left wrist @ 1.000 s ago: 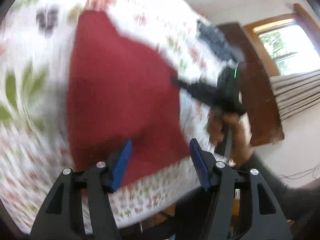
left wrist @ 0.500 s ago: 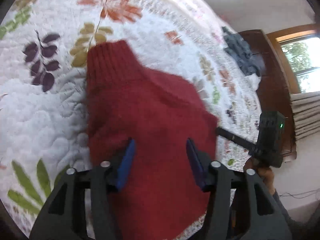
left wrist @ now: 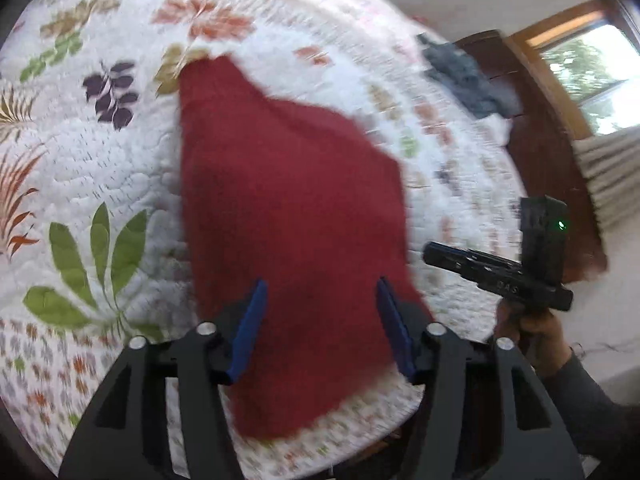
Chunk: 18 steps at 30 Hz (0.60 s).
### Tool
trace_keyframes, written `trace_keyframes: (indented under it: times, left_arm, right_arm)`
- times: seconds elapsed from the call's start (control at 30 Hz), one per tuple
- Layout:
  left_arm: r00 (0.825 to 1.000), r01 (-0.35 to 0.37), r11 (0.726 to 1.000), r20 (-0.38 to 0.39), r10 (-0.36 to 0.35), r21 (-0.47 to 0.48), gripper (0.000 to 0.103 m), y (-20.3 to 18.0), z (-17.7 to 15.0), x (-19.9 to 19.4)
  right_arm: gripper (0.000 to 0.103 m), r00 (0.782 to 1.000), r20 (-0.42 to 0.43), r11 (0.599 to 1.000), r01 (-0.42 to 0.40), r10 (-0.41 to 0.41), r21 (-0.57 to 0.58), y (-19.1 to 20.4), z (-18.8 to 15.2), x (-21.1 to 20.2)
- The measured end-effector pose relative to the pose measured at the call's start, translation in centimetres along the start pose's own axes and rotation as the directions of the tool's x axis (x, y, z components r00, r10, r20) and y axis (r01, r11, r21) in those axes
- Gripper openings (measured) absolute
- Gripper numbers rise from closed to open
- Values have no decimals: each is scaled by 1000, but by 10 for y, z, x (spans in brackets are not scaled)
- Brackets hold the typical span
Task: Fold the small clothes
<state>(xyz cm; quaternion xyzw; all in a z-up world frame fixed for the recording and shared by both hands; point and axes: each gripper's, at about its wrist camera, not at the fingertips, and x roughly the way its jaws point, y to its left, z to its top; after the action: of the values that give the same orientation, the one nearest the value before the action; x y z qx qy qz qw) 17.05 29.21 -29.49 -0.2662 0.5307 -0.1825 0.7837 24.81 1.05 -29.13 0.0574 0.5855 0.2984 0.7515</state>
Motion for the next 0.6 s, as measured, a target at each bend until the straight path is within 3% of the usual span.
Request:
trace_keyframes:
  times: [0.1, 0.2, 0.3, 0.4, 0.5, 0.6]
  left_arm:
    - [999, 1, 998, -40, -3, -68, 60, 16, -21, 12]
    - [999, 21, 987, -44, -28, -159, 56, 38, -26, 28]
    - [999, 52, 984, -5, -53, -170, 55, 31, -28, 9]
    - [998, 68, 989, 25, -65, -135, 60, 19, -45, -13]
    - [999, 8, 985, -30, -14, -171, 66, 29, -65, 3]
    - [997, -48, 979, -76, 33, -200, 66, 40, -74, 25]
  right_arm:
    - [22, 998, -48, 998, -32, 29, -59, 20, -13, 5]
    - [18, 989, -133, 996, 58, -68, -74, 6, -24, 42]
    - [20, 992, -118, 999, 41, -41, -5, -5, -26, 37]
    - [17, 998, -49, 999, 28, -30, -47, 13, -33, 4]
    - [16, 999, -37, 998, 30, -32, -46, 17, -50, -7]
    - [16, 988, -115, 994, 104, -106, -20, 2, -62, 28]
